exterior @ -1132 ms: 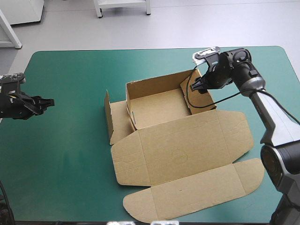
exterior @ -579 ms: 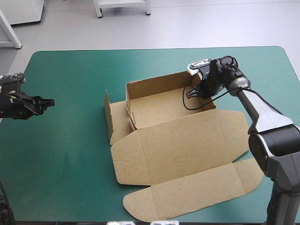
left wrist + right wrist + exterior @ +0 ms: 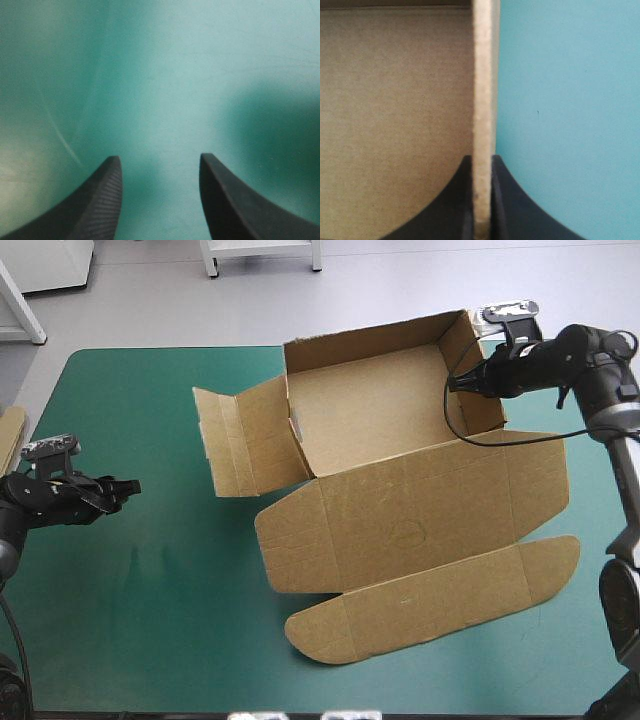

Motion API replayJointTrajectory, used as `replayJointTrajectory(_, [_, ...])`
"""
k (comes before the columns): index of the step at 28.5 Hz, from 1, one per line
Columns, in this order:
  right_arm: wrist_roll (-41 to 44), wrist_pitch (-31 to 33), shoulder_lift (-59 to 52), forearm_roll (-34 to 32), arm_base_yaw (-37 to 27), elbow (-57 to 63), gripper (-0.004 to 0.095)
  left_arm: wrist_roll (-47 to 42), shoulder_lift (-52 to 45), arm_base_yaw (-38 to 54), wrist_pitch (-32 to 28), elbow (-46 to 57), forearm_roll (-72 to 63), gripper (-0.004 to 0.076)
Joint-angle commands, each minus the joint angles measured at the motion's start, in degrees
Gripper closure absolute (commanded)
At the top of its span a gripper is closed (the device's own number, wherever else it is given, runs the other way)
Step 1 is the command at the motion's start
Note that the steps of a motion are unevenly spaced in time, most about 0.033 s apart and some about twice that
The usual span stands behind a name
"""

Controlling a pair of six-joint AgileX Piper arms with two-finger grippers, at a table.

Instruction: Fold the box

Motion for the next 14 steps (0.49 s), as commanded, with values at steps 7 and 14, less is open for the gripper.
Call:
replayJointTrajectory(7, [-6.27, 1.78, -6.9, 17.01, -2.17, -1.77, 0.0925, 31.6, 4.09, 0.05, 7.17, 1.37, -47.04, 0.0377])
replayJointTrajectory(14, [-6.27, 1.66, -6.68, 16.62, -2.07, -1.65, 0.0925, 41.54, 9.62, -4.28, 26.19, 1.37, -69.62, 0.0377])
